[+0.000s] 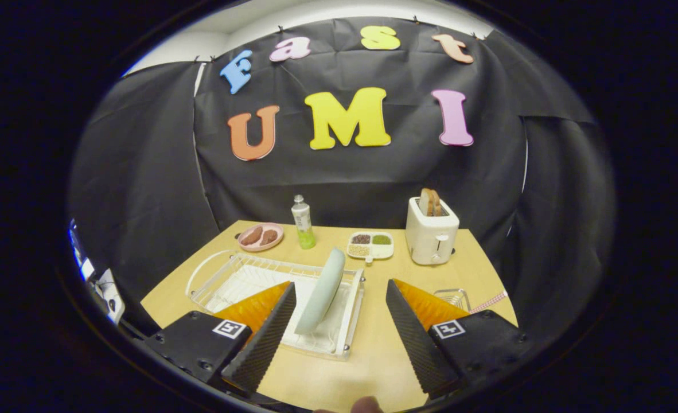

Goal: Take the plate from the dish rack, then take the spoon from the basket and place it into the plate.

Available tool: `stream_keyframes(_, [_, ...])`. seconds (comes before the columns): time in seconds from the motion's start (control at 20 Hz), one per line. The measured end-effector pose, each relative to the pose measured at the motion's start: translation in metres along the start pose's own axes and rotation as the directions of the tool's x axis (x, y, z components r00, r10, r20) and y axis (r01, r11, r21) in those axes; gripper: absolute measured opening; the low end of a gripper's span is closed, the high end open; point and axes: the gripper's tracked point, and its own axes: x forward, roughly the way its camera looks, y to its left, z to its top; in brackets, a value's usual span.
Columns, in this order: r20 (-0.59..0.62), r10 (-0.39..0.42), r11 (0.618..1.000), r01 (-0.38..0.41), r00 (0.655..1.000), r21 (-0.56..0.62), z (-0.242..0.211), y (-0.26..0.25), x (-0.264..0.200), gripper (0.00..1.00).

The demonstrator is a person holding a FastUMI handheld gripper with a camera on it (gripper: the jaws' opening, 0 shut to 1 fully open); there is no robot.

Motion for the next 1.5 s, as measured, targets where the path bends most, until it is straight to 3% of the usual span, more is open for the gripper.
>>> stream_keyframes(0.25, [-0.165, 0.025, 0.999, -0.020, 0.986, 0.028, 0.024, 0.022, 0.041, 0.99])
stream_keyframes(0.35, [-0.233, -0.008, 0.999, 0.018, 0.973, 0.041, 0.018, 0.023, 0.058, 0.99])
stream_keyframes(0.7, [-0.419, -0.050, 0.991, 0.099, 0.907, 0.096, -0.004, 0.023, 0.119, 0.95])
stream_keyframes(0.9, [-0.515, -0.019, 0.983, 0.110, 0.857, 0.146, -0.022, 0.026, 0.138, 0.87])
stream_keyframes(1.0, [-0.543, -0.018, 0.981, 0.120, 0.840, 0.154, -0.028, 0.025, 0.147, 0.81])
stream_keyframes(1.3, [-0.612, -0.048, 0.969, 0.185, 0.789, 0.163, -0.041, 0.024, 0.155, 0.43])
stream_keyframes(1.5, [-0.629, -0.102, 0.966, 0.227, 0.770, 0.121, -0.039, 0.022, 0.152, 0.39])
